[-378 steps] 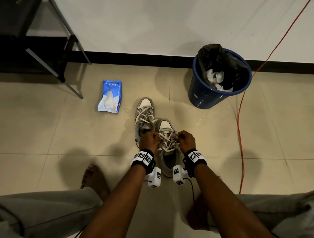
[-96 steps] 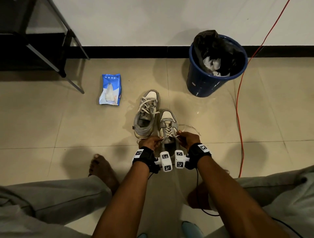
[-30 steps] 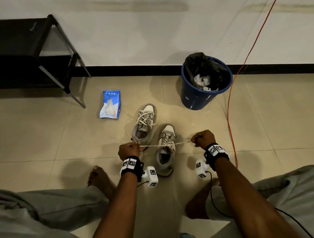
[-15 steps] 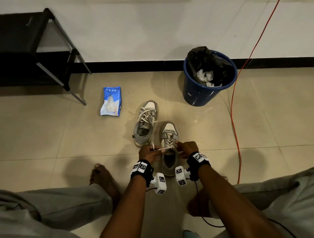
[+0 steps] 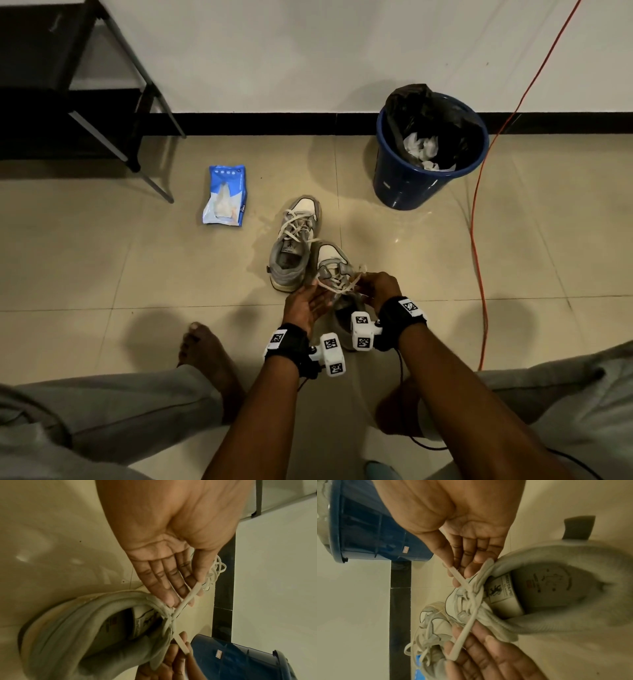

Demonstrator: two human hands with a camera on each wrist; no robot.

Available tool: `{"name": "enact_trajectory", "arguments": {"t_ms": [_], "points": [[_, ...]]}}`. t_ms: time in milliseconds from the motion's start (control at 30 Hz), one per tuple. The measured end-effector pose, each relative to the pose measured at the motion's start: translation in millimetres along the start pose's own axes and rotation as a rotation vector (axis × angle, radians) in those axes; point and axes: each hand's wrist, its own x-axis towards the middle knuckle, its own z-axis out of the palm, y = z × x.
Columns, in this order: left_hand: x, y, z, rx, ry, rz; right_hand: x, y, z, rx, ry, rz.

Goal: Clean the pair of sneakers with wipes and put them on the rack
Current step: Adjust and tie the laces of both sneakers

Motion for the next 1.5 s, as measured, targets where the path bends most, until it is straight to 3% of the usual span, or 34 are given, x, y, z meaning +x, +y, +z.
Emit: {"name": "enact_trajectory", "arguments": {"t_ms": [167, 300, 400, 500, 567, 633, 767, 833, 1100, 1400, 1500], "points": [[6.1, 0.3, -3.8, -0.223, 0.028, -0.028, 1.6, 0.3, 5.5, 0.194, -0.063, 0.014], [7.8, 0.3, -10.1, -0.366, 0.129, -0.054, 17.0, 4.6, -11.0, 0.182, -0.003, 0.035], [7.0, -6.4, -20.5, -0.355, 0.164, -0.09, 22.3, 10.2, -22.6, 0.147, 0.006, 0.036], [8.8, -11.4, -20.5, -0.257, 0.191, -0.029, 18.8, 9.3, -24.2, 0.11, -0.076, 0.022], [7.7, -3.5, -14.2, -0.114, 0.181, 0.058, 10.8, 0.8, -22.7, 0.028, -0.123, -0.033], [3.8, 10.6, -4.3, 0.166, 0.129, 0.133, 3.9, -9.8, -18.7, -0.174, -0.128, -0.119], [8.0, 27.6, 8.7, 0.858, -0.001, 0.282, -11.3, -33.0, -1.7, -1.097, -0.177, -0.389], [6.8, 33.4, 10.4, 1.079, -0.064, 0.307, -19.1, -38.7, 7.4, -1.413, -0.216, -0.42], [-16.0, 46.9, 28.9, 1.896, -0.133, 0.446, -43.9, -33.1, 28.9, -1.866, -0.139, -0.593], [-33.7, 41.4, 55.4, 2.197, -0.015, 0.531, -60.8, -19.8, 38.2, -2.134, -0.11, -0.777], [-35.2, 45.9, 47.9, 2.035, -0.022, 0.373, -66.6, -17.0, 35.8, -2.179, -0.086, -0.845]]}}
